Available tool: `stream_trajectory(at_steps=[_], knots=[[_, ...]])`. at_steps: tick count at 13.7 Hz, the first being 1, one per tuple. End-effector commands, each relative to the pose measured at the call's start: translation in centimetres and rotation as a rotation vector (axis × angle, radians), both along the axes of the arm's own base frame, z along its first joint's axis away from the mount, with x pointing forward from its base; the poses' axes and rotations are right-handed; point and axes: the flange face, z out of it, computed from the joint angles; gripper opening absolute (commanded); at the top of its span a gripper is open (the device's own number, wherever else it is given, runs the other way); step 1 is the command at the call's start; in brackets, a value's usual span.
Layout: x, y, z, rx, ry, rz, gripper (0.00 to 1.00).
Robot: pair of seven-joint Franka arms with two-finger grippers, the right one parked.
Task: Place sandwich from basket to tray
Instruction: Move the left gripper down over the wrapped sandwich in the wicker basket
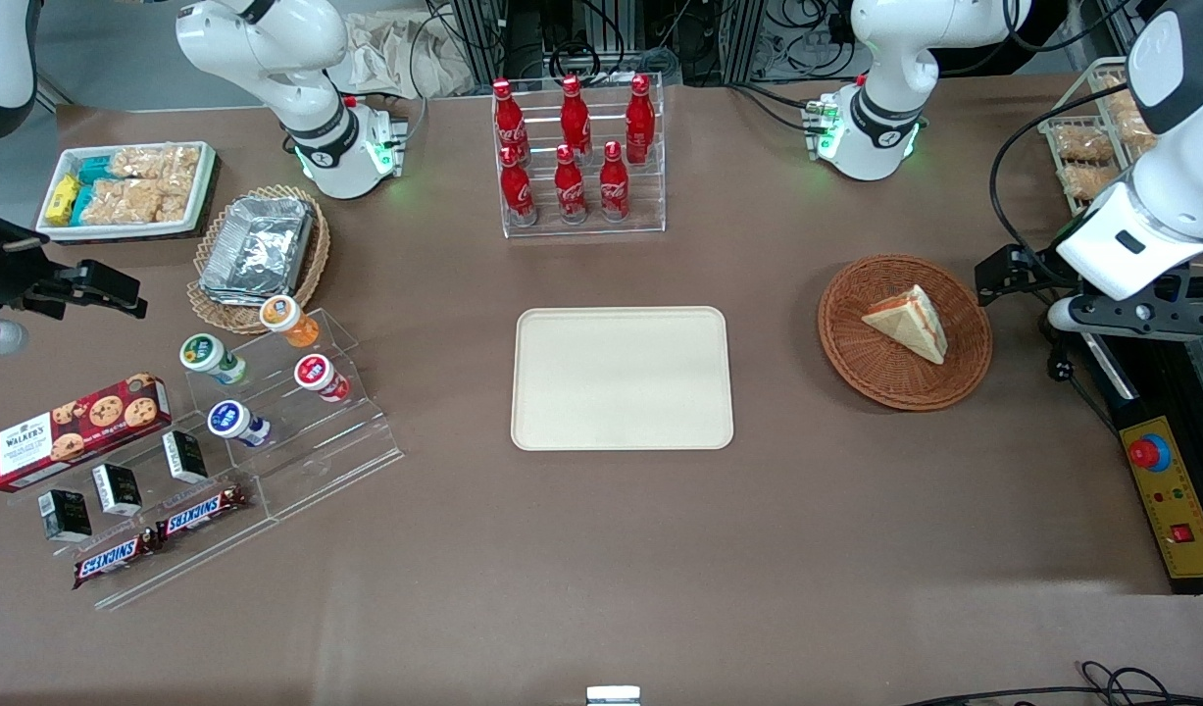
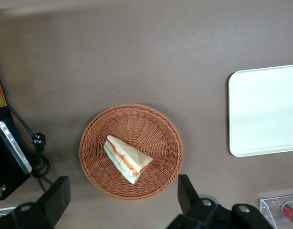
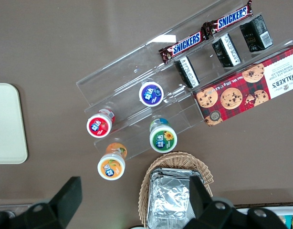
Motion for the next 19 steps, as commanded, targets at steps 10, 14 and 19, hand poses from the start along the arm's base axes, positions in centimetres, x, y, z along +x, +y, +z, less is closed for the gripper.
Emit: stream_trajectory(at_steps=[10, 14, 19], knots=[[-0.3, 0.2, 0.2, 0.006, 0.022, -0.018, 1.00], [-3.5, 0.4, -0.7, 0.013, 0.042, -0.013, 1.00], [-9.0, 0.6, -3.7, 0.014, 0.012, 0.020, 1.00]])
